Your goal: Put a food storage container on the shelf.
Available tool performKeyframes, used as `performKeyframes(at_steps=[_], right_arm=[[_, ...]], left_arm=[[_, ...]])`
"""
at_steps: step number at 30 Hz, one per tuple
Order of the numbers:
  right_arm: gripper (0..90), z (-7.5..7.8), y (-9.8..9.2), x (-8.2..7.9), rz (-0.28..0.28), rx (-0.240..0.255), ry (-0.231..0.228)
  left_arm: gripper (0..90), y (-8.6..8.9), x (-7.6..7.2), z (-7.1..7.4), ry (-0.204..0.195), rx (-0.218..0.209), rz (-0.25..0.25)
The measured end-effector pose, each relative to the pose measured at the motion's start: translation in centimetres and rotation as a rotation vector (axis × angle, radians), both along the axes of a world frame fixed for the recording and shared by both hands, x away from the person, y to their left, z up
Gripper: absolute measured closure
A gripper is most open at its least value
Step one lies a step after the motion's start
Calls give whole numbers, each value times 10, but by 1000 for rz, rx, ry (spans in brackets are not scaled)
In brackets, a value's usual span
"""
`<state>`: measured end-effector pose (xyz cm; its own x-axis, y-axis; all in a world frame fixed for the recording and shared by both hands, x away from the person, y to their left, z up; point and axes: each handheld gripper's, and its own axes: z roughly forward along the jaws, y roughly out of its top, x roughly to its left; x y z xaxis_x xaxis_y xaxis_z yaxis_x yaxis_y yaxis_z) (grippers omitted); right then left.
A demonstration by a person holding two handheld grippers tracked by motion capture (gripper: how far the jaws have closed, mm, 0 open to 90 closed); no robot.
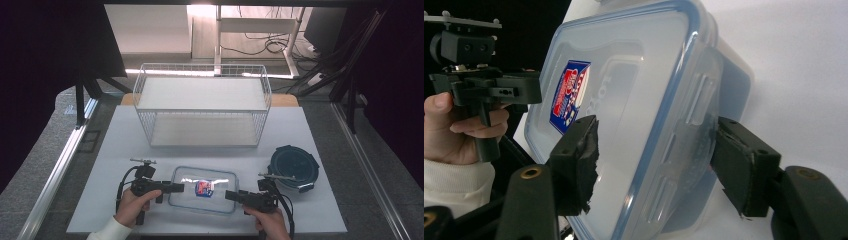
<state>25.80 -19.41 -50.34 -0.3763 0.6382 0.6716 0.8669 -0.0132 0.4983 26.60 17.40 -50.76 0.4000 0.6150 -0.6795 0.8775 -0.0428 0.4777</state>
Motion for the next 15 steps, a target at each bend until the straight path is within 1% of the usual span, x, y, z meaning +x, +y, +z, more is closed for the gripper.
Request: performKeyframes(at_steps=[3, 6, 9, 10, 15], right_arm=[[427, 4, -2, -3, 0, 3, -13], [455, 9, -3, -5, -2, 3, -36], [458, 10, -3, -6, -4, -3, -49], [461, 11, -4, -7, -4, -4, -59], [461, 16, -6, -8, 2, -3, -89]], left_arm=[[385, -1, -6, 5, -27, 8, 19], [408, -1, -9, 10, -46, 16, 24], [413, -2, -10, 11, -50, 19, 26], [414, -3, -12, 13, -54, 31, 27], [415, -7, -18, 24, -100, 56, 33]])
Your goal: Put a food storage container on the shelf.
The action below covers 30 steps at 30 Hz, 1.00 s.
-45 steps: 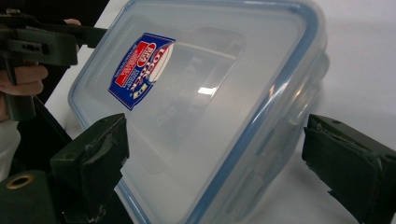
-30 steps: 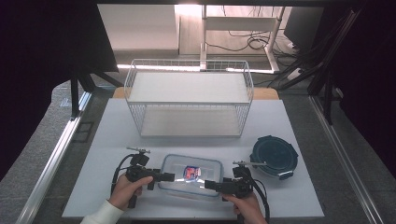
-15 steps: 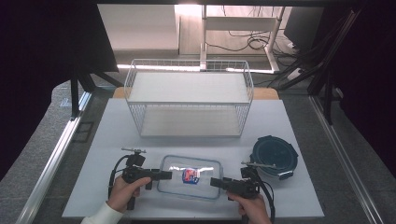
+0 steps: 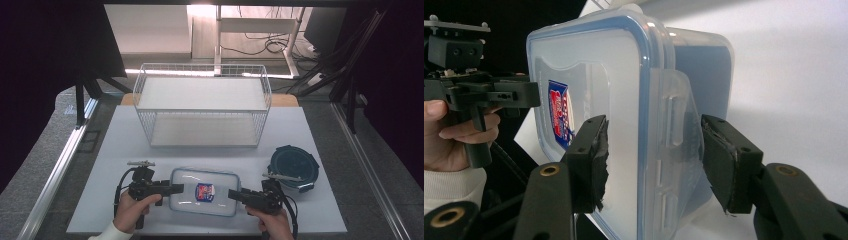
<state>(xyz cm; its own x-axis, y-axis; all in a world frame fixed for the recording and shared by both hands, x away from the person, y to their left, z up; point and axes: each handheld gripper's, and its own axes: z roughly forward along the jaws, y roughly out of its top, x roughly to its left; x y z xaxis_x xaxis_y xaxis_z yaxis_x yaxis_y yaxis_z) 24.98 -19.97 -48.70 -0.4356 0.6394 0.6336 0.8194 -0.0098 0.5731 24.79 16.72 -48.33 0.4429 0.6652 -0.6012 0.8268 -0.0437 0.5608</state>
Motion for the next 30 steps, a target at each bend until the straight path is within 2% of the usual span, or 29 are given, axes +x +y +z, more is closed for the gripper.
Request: performKeyframes(at_steps=[4, 12, 24, 30], right_arm=[[461, 5, -2, -1, 8, 7, -22], [461, 19, -4, -3, 15, -18, -90], [462, 27, 4, 4, 57, -35, -120], [461, 35, 8, 7, 62, -40, -145]], left_arm=[[420, -1, -2, 7, -21, -2, -4], [428, -1, -3, 11, -44, -23, -18], [433, 9, -5, 16, -70, -29, -1], [434, 11, -2, 26, -95, -19, -9]])
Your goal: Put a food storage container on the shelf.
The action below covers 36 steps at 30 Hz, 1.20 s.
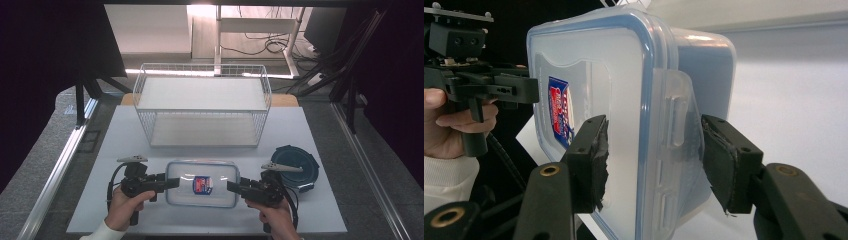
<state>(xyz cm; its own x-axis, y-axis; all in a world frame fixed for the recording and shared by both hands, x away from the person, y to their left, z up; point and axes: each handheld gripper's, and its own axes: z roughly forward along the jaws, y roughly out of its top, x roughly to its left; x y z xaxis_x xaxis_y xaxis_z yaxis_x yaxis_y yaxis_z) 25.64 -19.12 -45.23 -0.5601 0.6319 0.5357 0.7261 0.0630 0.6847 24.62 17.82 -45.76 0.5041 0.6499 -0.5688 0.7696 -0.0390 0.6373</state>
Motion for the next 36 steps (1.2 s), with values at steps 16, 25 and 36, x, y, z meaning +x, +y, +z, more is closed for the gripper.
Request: performKeyframes(at_steps=[16, 25, 36], right_arm=[[457, 39, 0, 13, -10, -14, -69], [453, 59, 2, 35, -13, -4, -86], [451, 75, 2, 61, -20, 30, -116]], left_arm=[[437, 1, 17, 32, -38, -18, -11], [446, 4, 40, 56, -59, -18, -13], [452, 5, 67, 81, -75, -15, -10]])
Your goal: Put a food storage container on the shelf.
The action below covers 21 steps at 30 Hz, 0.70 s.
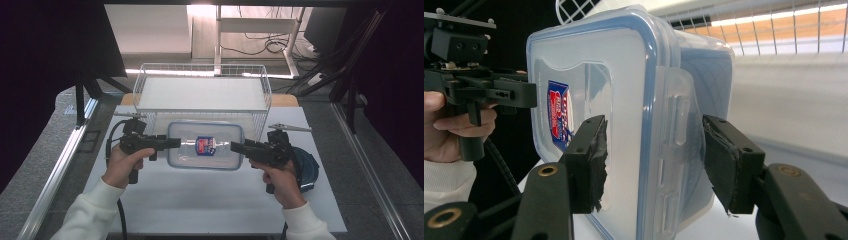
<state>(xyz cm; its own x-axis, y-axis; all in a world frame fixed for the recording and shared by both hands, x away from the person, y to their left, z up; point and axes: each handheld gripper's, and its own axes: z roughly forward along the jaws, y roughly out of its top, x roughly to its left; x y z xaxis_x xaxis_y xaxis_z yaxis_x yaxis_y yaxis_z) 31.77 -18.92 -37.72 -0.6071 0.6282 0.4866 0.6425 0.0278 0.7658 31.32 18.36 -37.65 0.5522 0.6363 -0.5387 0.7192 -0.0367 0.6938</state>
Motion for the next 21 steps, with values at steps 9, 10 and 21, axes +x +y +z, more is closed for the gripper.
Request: performKeyframes(at_steps=[9, 10, 21], right_arm=[[451, 9, 1, 12, -10, 9, -27], [450, 10, 2, 13, -9, 12, -27], [450, 23, 5, 22, -22, 26, -61]], left_arm=[[451, 1, 12, 10, -12, 3, 0], [451, 2, 13, 12, -17, 7, 0], [455, 5, 23, 24, -18, -4, -2]])
